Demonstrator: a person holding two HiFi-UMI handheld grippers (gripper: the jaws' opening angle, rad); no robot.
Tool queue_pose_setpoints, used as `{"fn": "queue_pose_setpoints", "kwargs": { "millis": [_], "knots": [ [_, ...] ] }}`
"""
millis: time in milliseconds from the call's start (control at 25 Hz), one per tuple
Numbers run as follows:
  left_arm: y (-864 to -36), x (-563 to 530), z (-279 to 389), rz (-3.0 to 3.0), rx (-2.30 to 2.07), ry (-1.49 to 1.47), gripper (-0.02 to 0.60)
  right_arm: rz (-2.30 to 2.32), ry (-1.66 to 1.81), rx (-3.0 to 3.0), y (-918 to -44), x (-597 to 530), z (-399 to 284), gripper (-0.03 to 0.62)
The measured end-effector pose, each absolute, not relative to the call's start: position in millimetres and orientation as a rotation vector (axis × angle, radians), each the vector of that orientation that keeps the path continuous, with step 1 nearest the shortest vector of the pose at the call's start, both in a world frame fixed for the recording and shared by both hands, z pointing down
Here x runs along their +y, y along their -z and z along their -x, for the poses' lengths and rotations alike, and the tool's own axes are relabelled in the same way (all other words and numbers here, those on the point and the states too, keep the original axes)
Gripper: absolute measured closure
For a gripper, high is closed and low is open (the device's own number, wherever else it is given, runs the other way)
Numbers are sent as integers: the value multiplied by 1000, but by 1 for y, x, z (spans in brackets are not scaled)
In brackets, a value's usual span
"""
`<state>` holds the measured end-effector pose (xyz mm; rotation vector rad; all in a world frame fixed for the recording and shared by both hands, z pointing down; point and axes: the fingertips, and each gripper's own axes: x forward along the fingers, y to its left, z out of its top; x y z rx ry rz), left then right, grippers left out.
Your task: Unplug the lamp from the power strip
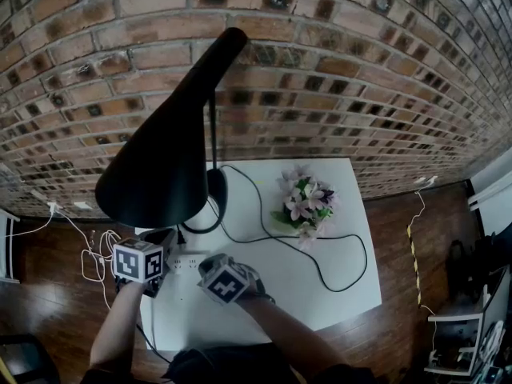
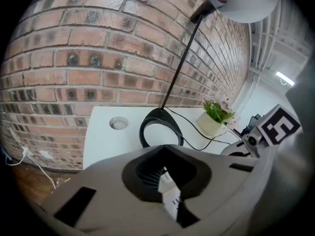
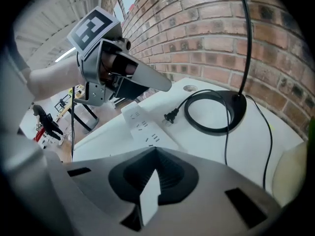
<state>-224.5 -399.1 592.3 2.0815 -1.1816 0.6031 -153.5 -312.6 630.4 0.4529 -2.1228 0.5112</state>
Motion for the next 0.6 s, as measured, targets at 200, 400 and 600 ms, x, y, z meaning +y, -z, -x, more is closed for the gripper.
{"fn": "queue_pose_setpoints", "kwargs": {
  "millis": [200, 400, 600],
  "knots": [
    [-585, -387, 228, -2097, -1194, -614, 588, -455, -478, -2115, -632, -312, 153, 595],
    [-572, -373, 243, -2089, -1255, -590, 589, -445, -430, -2118, -634, -309, 154, 594],
    [-565, -355, 259, -2065, -1289, -570, 589, -449, -355, -2158, -634, -309, 157, 594]
  ]
}}
